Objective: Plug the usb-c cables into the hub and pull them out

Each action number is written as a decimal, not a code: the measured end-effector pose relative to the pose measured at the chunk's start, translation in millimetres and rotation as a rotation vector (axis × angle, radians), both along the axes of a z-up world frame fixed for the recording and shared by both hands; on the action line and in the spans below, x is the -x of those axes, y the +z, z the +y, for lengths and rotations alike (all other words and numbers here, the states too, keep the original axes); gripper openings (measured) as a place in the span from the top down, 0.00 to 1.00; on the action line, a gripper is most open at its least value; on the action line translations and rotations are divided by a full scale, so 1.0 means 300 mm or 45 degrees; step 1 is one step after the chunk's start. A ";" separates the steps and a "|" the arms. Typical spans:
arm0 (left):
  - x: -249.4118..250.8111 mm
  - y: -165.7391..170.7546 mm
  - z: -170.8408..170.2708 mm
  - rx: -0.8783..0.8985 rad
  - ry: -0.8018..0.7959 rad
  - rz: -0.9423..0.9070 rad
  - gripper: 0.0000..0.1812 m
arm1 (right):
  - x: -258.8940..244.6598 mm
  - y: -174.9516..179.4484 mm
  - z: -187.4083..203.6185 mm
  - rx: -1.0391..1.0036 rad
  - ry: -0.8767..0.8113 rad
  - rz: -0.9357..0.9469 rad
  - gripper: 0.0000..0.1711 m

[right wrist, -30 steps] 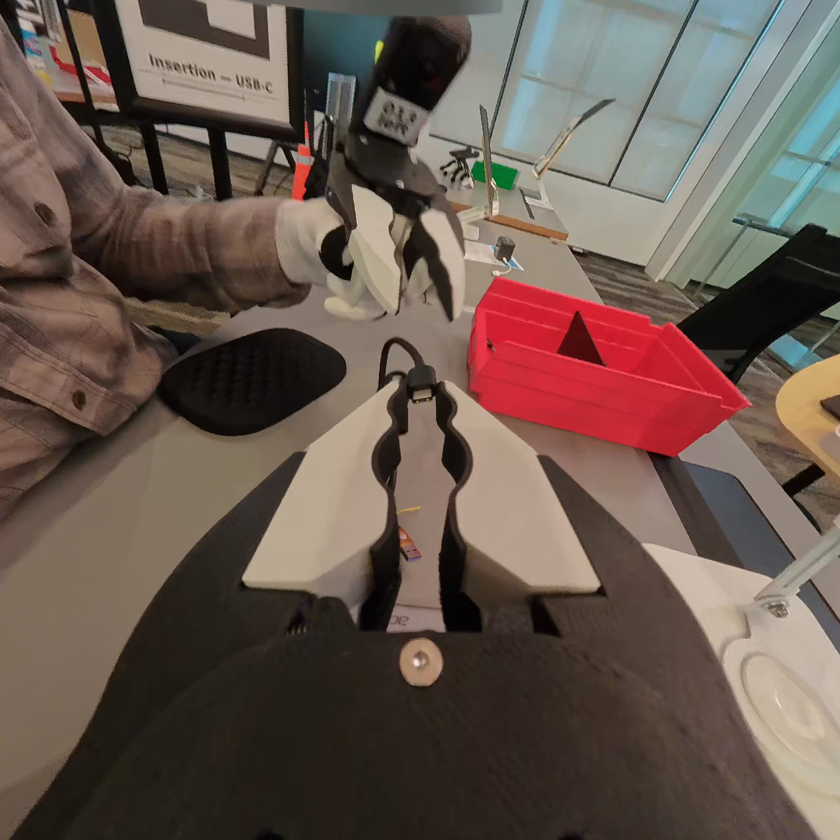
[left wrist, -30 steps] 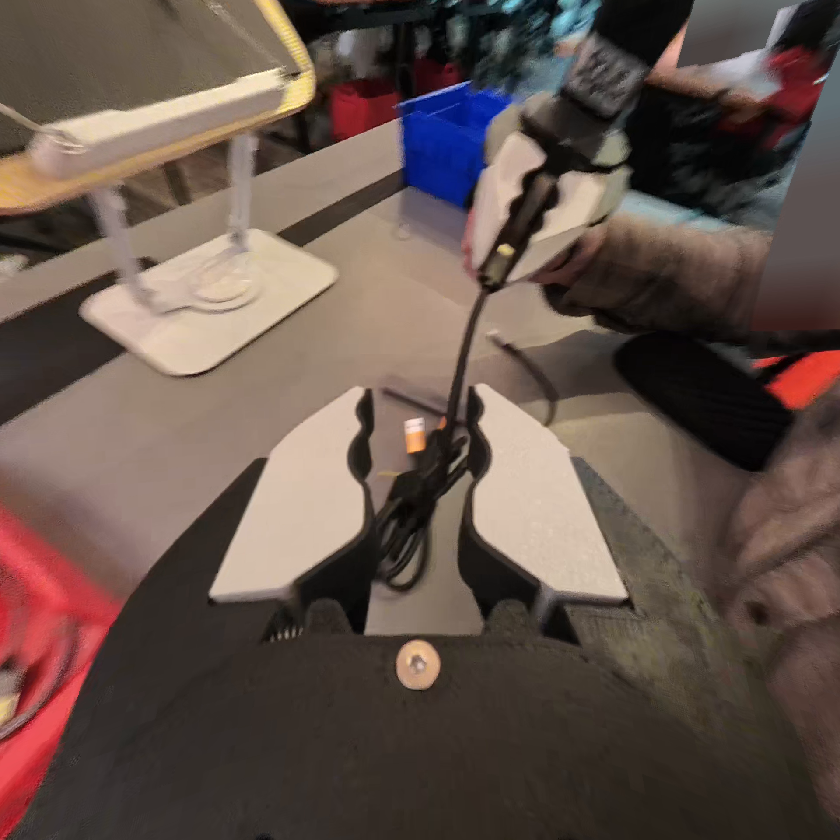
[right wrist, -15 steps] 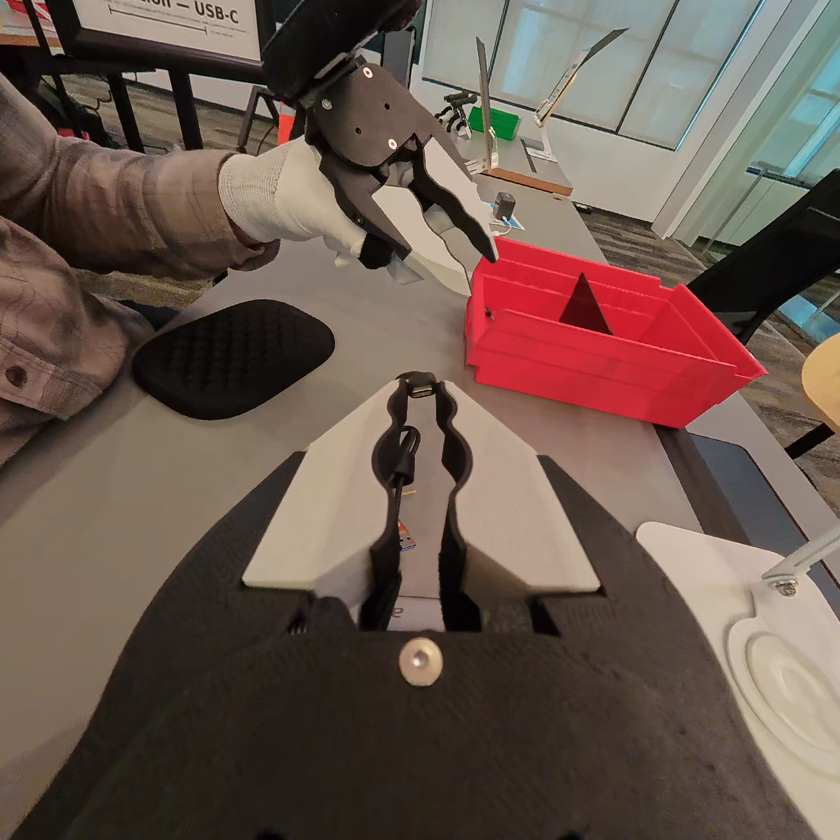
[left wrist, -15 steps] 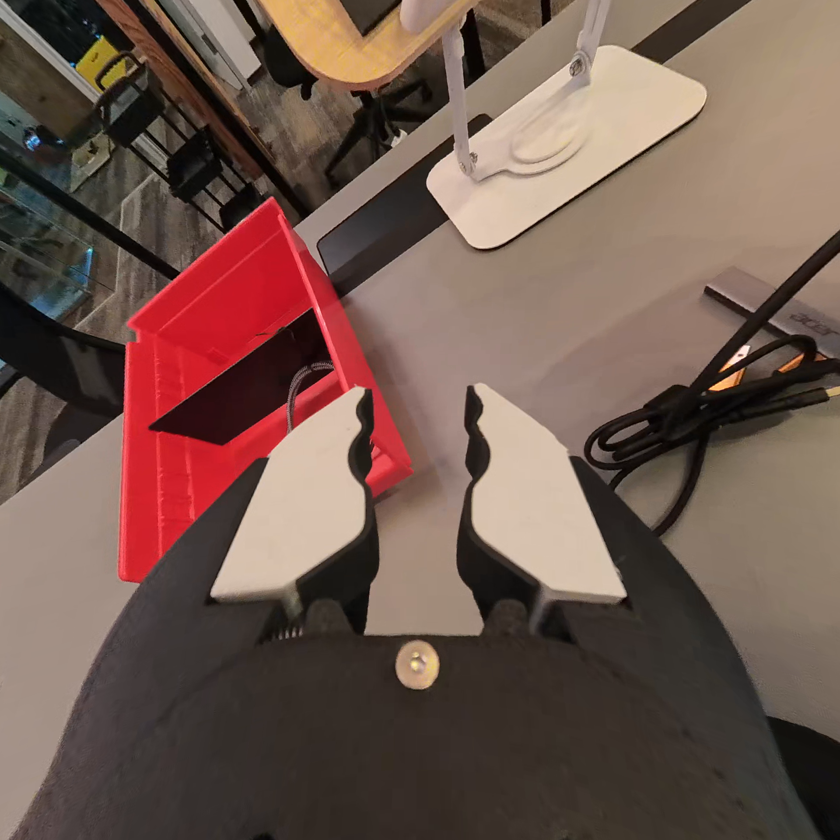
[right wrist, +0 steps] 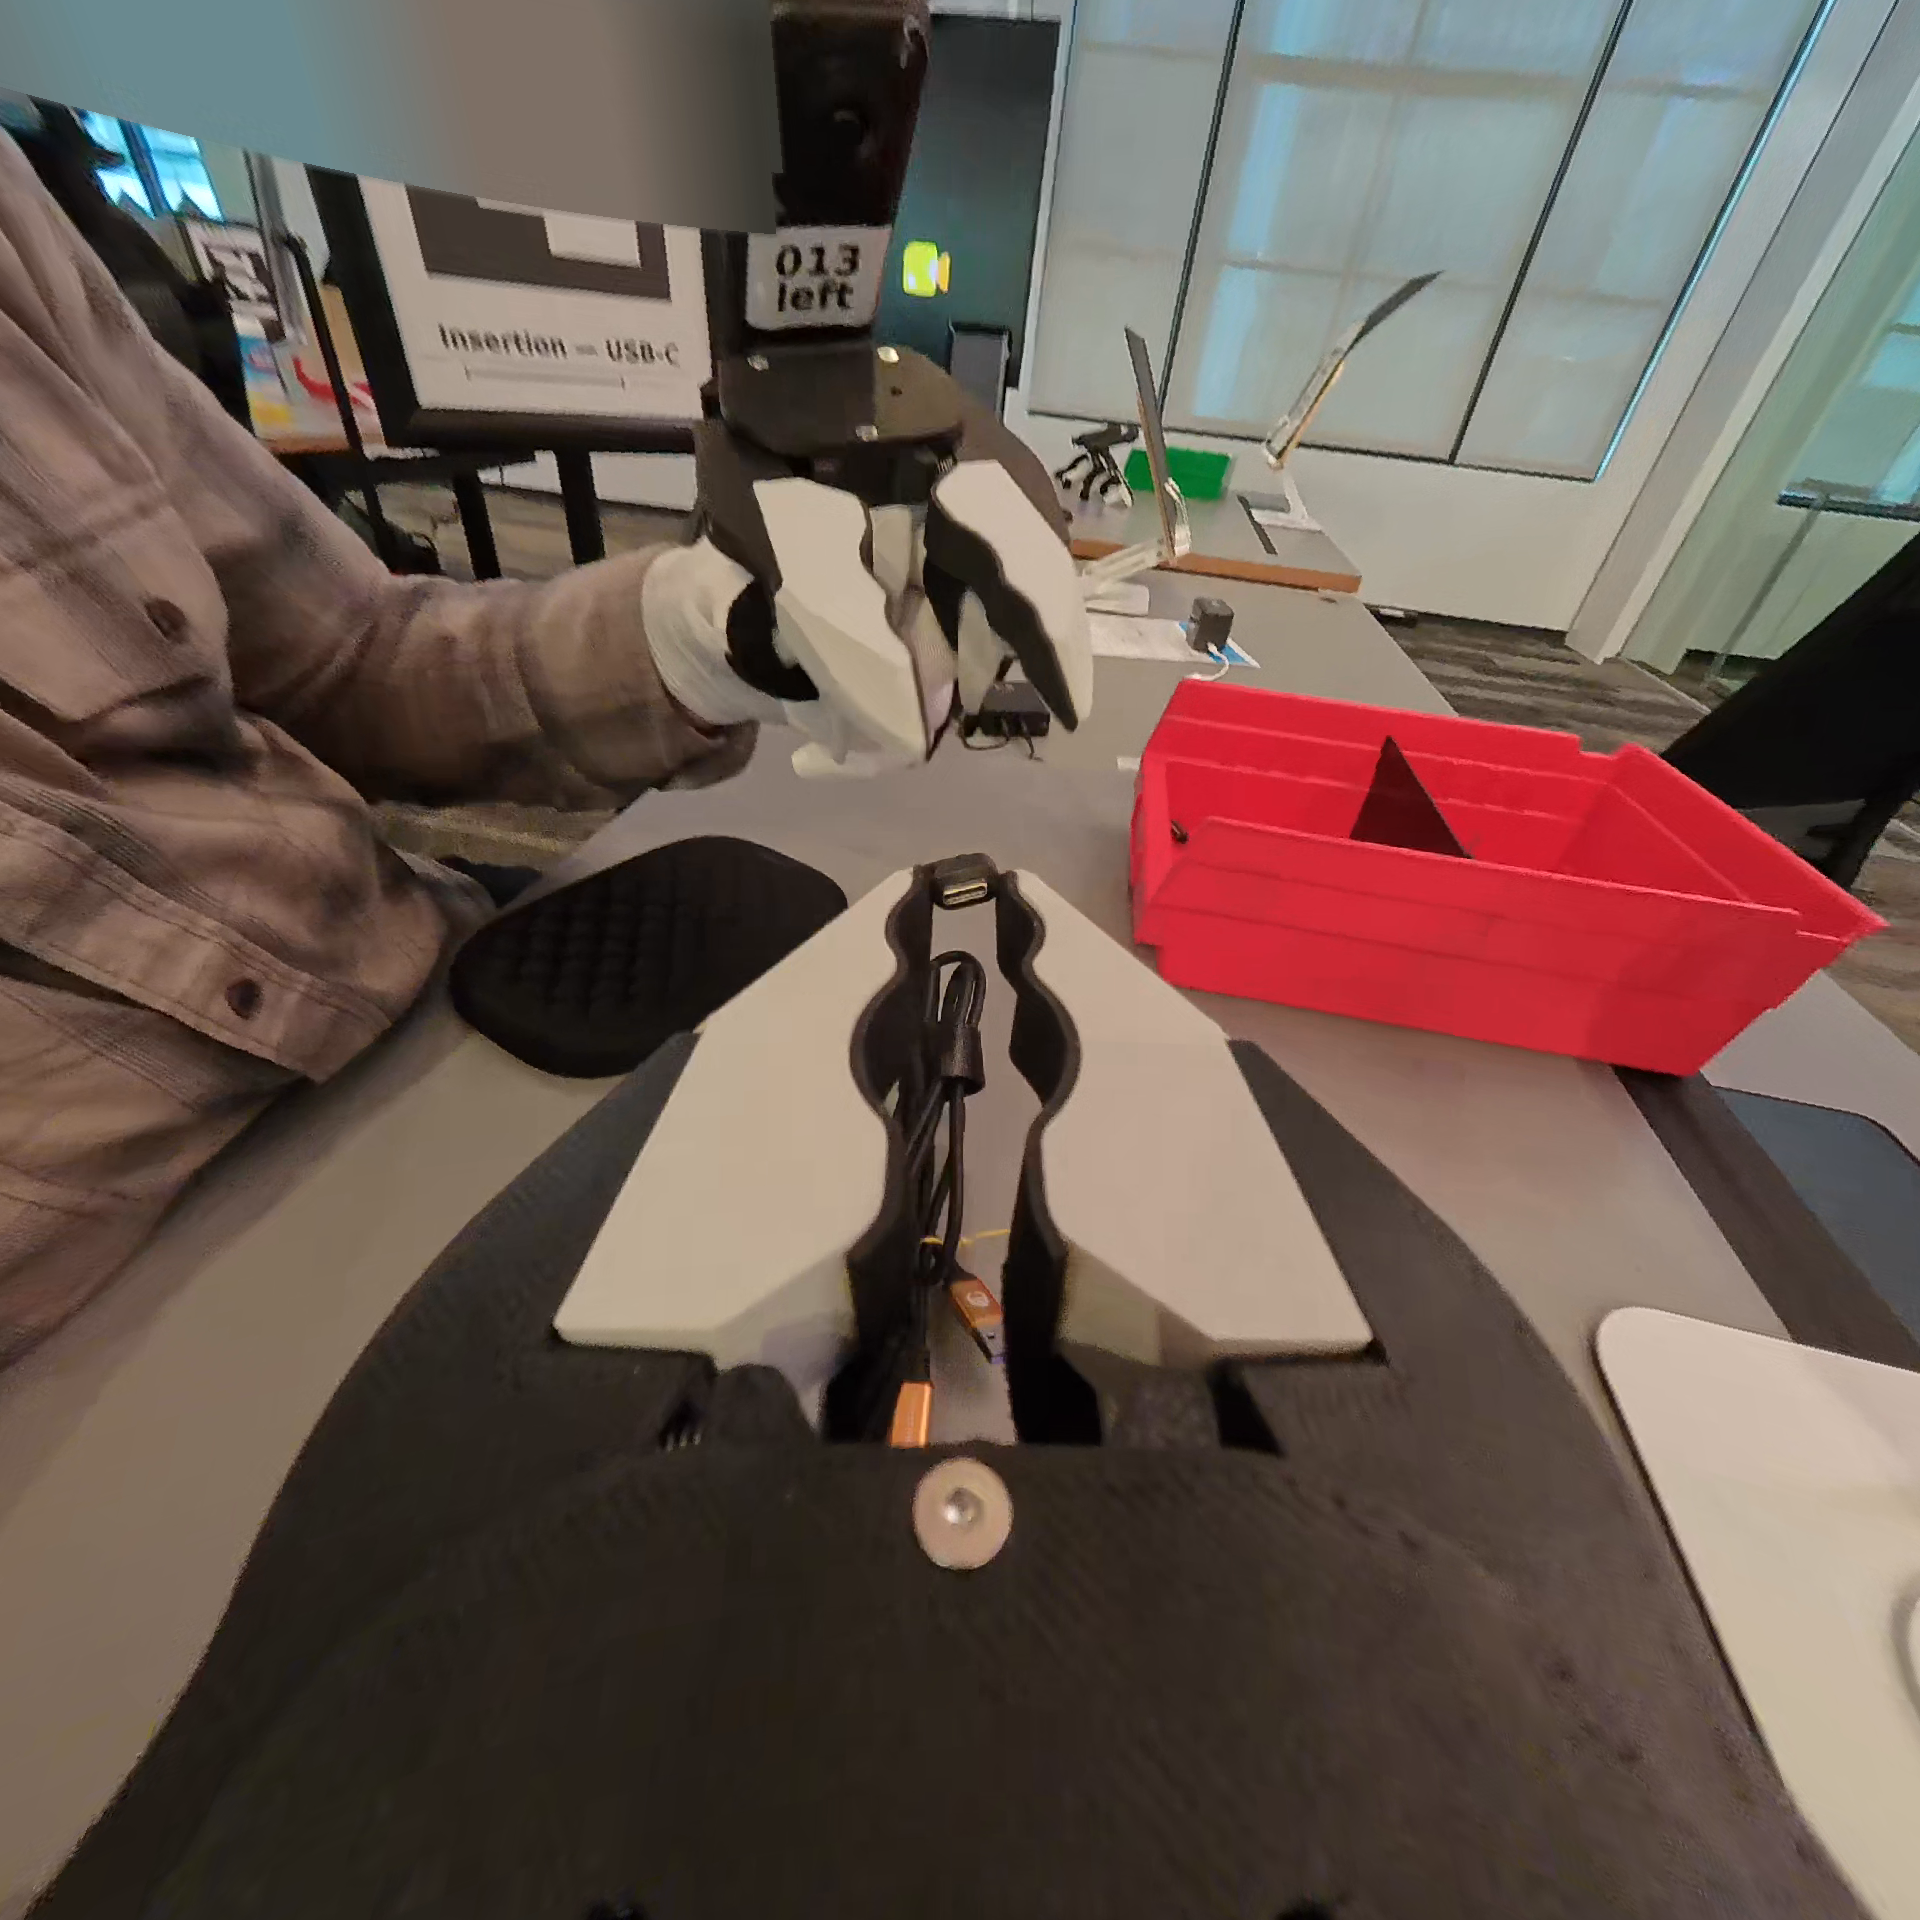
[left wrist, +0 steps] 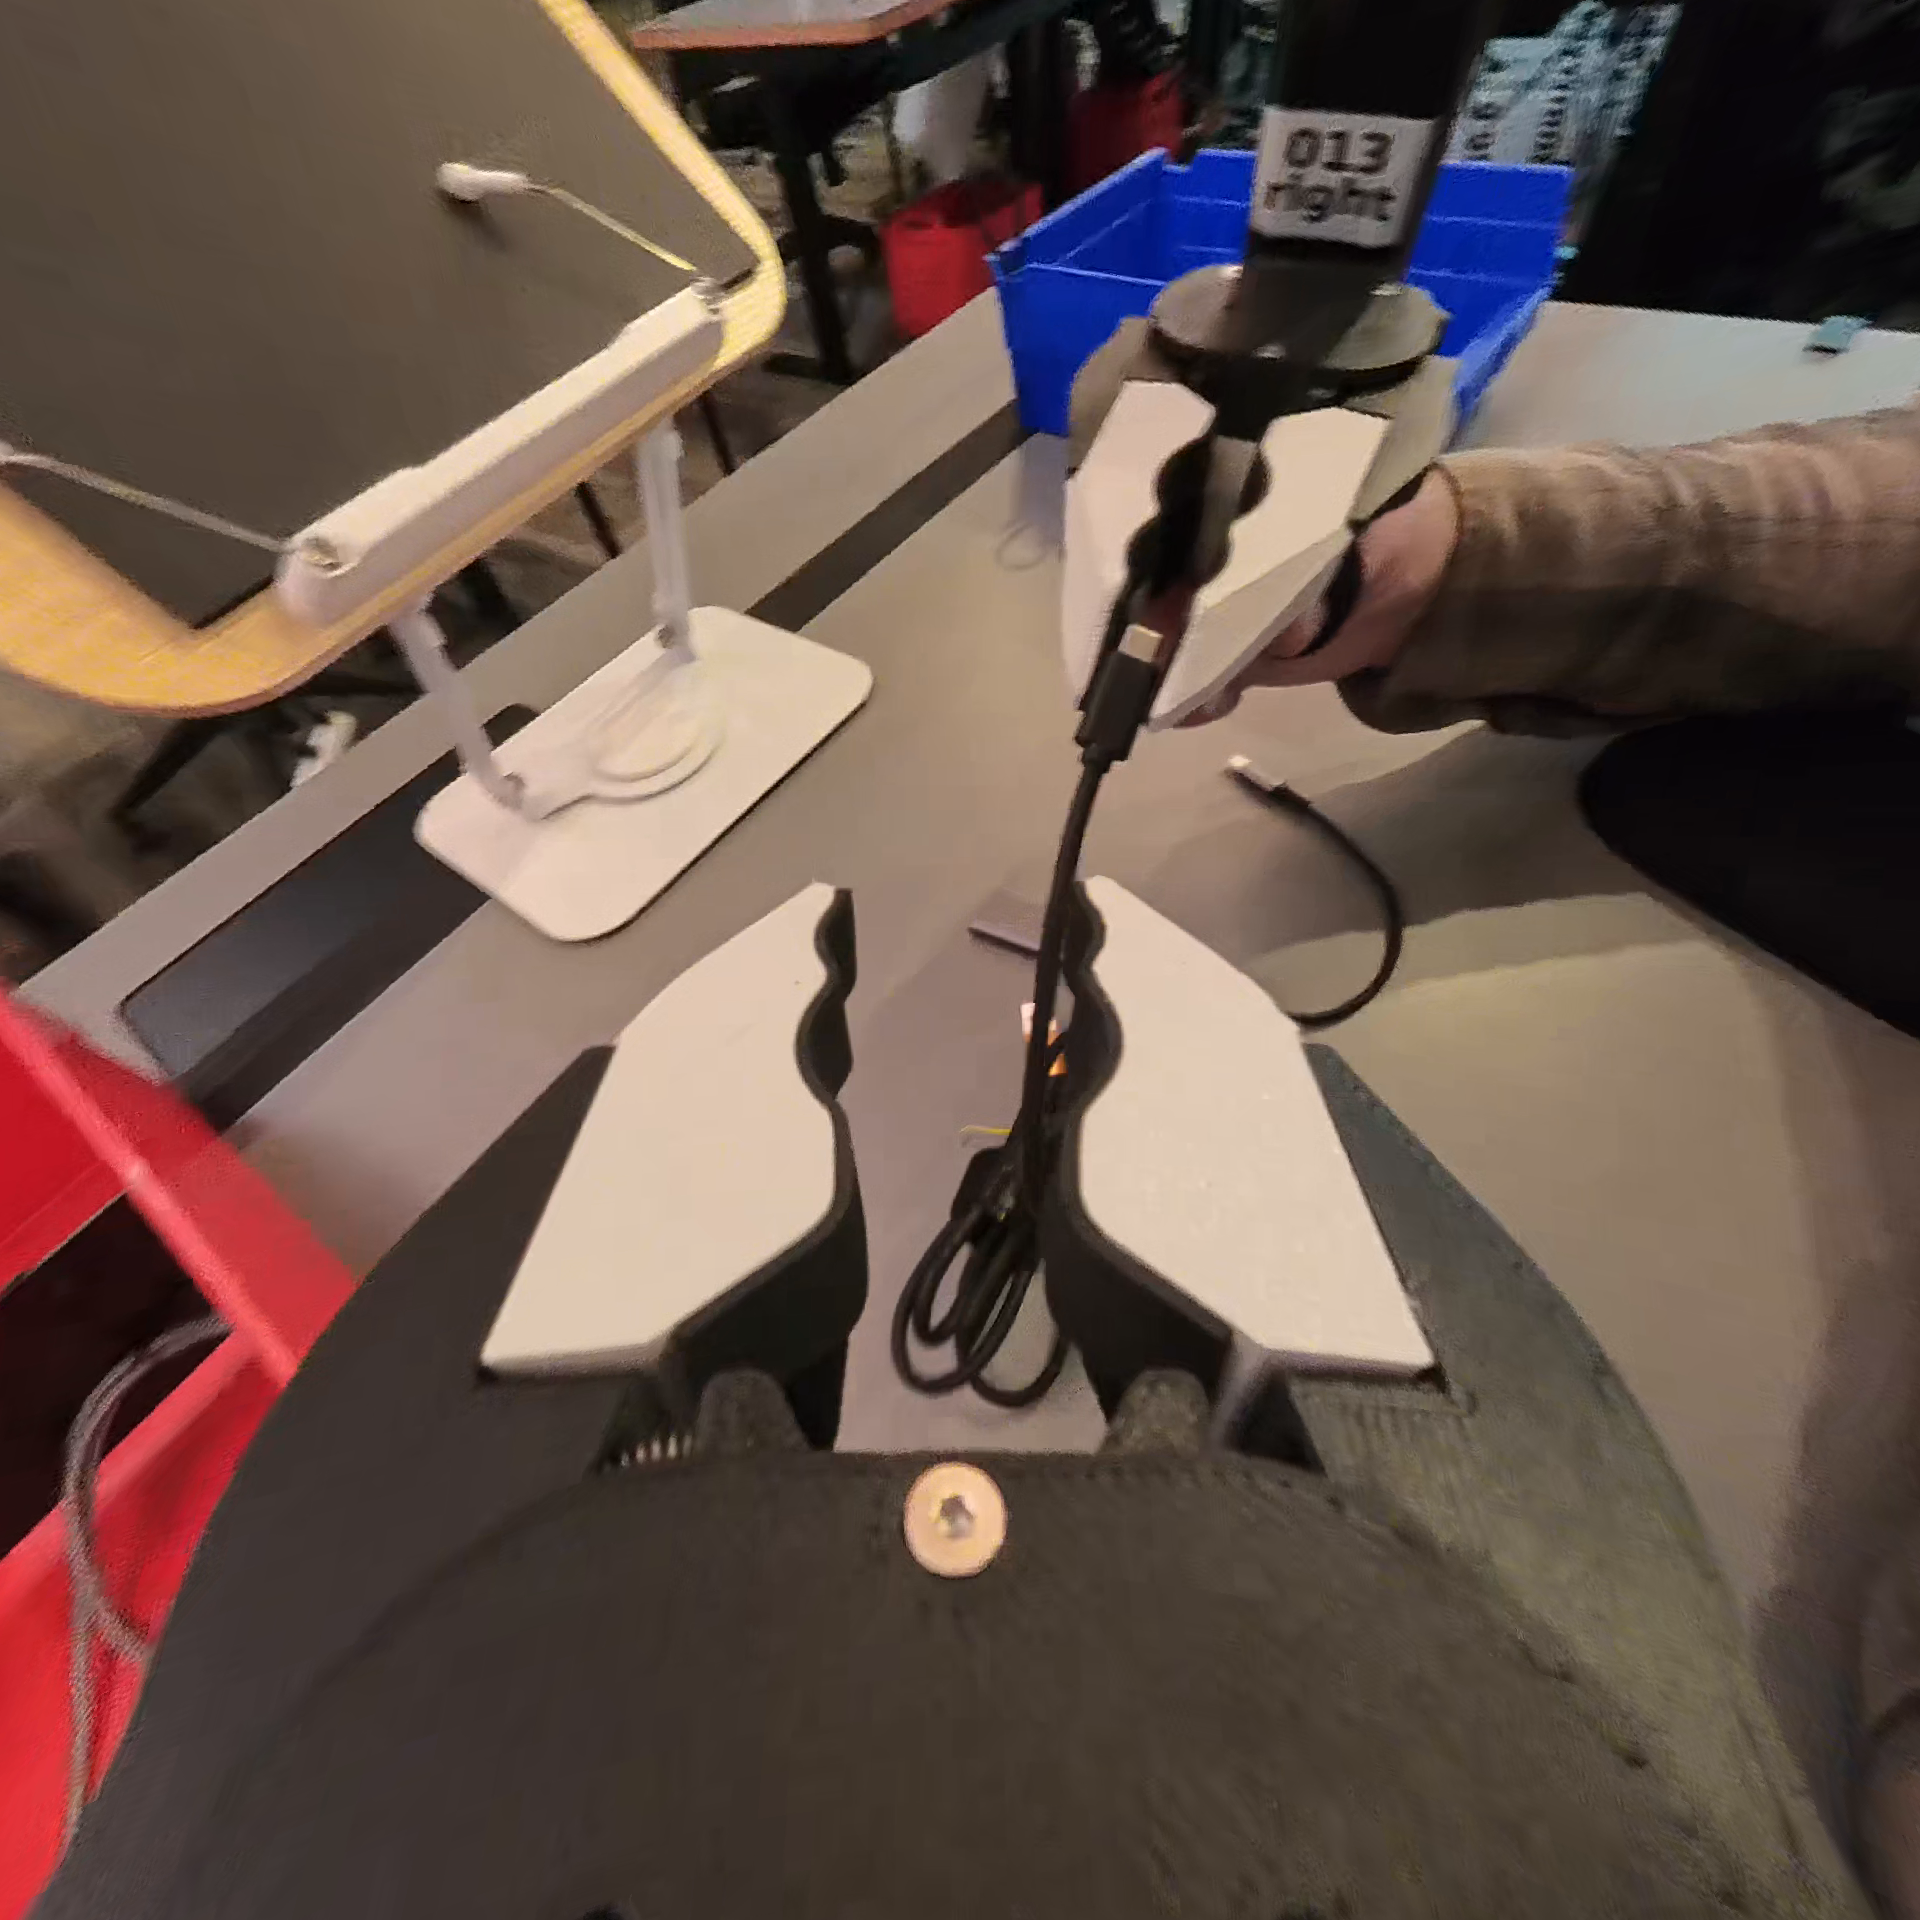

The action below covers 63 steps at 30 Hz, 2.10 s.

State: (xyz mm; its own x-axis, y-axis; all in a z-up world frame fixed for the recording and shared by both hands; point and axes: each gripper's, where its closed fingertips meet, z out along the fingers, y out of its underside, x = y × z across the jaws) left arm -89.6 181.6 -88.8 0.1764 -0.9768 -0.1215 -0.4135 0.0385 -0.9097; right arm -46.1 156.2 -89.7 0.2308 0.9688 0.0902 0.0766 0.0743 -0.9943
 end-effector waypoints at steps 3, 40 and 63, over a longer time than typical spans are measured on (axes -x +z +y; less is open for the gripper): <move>-0.057 0.000 -0.037 0.006 -0.129 -0.009 0.79 | -0.005 0.015 -0.008 0.019 0.027 0.061 0.95; -0.159 -0.104 -0.080 0.433 -0.202 0.247 0.98 | -0.037 -0.039 0.083 -1.147 -0.670 -1.090 0.98; -0.228 0.057 -0.056 0.574 -0.220 -0.525 0.93 | -0.057 0.051 0.105 -0.903 -0.902 -0.602 0.98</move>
